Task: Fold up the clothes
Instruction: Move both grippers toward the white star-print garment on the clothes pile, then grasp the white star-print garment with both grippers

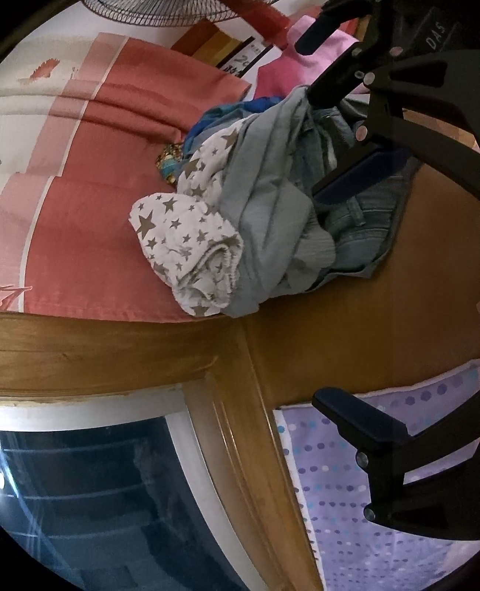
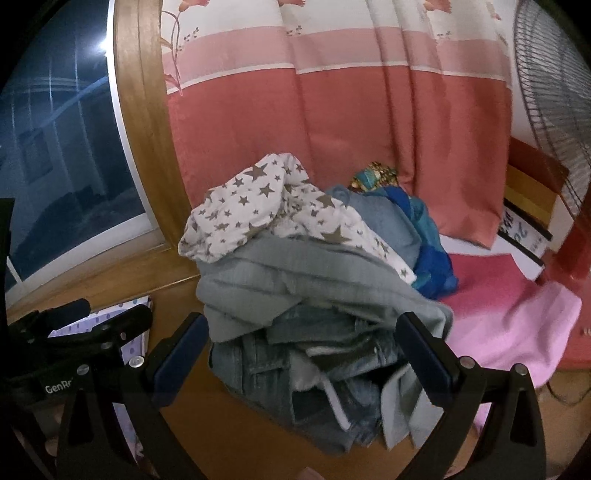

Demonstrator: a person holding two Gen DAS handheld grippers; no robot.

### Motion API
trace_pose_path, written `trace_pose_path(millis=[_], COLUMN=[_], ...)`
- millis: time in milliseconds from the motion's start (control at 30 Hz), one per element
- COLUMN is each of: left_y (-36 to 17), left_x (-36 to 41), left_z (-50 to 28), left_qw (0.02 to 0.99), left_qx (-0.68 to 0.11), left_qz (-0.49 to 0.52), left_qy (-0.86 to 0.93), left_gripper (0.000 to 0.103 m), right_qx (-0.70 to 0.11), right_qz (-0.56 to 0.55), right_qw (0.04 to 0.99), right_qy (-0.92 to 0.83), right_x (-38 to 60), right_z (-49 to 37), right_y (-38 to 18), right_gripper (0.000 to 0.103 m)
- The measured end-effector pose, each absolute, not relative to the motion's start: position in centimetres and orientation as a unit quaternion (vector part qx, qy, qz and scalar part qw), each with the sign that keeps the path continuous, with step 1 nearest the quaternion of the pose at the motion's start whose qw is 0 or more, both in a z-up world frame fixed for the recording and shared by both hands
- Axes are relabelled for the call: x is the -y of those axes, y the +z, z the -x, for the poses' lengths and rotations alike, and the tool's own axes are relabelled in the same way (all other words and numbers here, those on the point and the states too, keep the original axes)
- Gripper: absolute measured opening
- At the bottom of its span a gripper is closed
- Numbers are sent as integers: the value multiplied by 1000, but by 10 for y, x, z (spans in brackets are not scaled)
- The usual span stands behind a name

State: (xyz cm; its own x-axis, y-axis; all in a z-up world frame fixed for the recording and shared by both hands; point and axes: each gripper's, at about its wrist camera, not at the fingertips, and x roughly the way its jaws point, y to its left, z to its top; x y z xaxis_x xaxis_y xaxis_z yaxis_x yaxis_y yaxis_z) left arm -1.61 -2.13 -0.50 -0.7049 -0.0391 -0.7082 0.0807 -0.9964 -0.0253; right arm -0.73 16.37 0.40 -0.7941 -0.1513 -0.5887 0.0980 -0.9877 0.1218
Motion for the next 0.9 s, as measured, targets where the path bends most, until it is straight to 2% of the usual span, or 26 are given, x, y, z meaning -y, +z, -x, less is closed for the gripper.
trace_pose_path(millis=[333,600,700,900], left_y=[-7,3,5,-6], left_x=[7,11,9,-2], left_z=[47,101,120,153], left_qw=[55,73,64,34], left_qx=[-21,-20,-16,5], left_qz=[-383,-368,-363,-363], left_qy=[-922,-927,-929,-931], left_gripper=[101,101,101,101], right_qx=[27,26,32,-5], right_qz=[-318,-337,-344,-368], right_qw=[99,130,147,187], right_qy=[-943,-932,-927,-911], right_x=[-177,-195,-198,-182], right_z=[51,117,144,185], right_y=[1,-2,-6,-27], right_gripper=[103,103,103,103])
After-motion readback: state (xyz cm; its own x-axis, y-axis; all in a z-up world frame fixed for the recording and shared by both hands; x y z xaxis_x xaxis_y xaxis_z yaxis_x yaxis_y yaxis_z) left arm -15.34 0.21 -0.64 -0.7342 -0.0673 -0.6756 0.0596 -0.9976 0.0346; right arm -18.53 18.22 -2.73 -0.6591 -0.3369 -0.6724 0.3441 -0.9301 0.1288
